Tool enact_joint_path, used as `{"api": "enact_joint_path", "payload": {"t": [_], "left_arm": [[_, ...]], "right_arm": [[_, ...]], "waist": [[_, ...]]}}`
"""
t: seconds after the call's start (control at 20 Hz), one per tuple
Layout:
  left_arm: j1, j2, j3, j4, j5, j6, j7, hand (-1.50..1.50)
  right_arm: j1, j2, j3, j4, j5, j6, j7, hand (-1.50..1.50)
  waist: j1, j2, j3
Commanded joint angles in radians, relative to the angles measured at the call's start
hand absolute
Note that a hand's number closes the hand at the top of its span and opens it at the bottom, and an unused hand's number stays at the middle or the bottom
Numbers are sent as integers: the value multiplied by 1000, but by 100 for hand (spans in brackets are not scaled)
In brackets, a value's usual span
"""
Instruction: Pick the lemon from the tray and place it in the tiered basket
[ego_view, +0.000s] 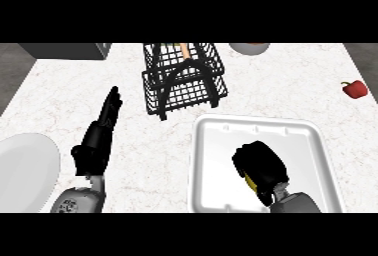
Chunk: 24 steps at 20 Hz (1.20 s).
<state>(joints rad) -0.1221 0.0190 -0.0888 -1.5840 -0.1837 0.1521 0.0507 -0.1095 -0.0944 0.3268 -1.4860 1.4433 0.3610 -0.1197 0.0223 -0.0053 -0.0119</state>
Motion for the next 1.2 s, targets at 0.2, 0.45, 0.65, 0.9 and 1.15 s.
{"api": "enact_joint_path", "payload": {"t": [0.2,0.45,0.65,0.9,1.15], "left_arm": [[-66,-18,-10,27,-7,3,20,0],[-63,-11,-12,35,0,-7,15,0],[-84,-17,-13,38,6,-2,27,0],[-61,-4,1,61,3,1,5,0],[-27,-11,-14,70,-5,11,-20,0]], "right_arm": [[-112,92,276,35,2,111,589,150],[-272,94,375,53,-164,64,912,150],[-380,94,475,-33,-259,54,1146,150],[-595,94,462,-140,-354,92,1329,150],[-791,94,370,-160,-480,143,1423,150]], "waist": [[36,12,12],[46,12,13],[46,6,12],[29,1,10],[22,-1,8]]}}
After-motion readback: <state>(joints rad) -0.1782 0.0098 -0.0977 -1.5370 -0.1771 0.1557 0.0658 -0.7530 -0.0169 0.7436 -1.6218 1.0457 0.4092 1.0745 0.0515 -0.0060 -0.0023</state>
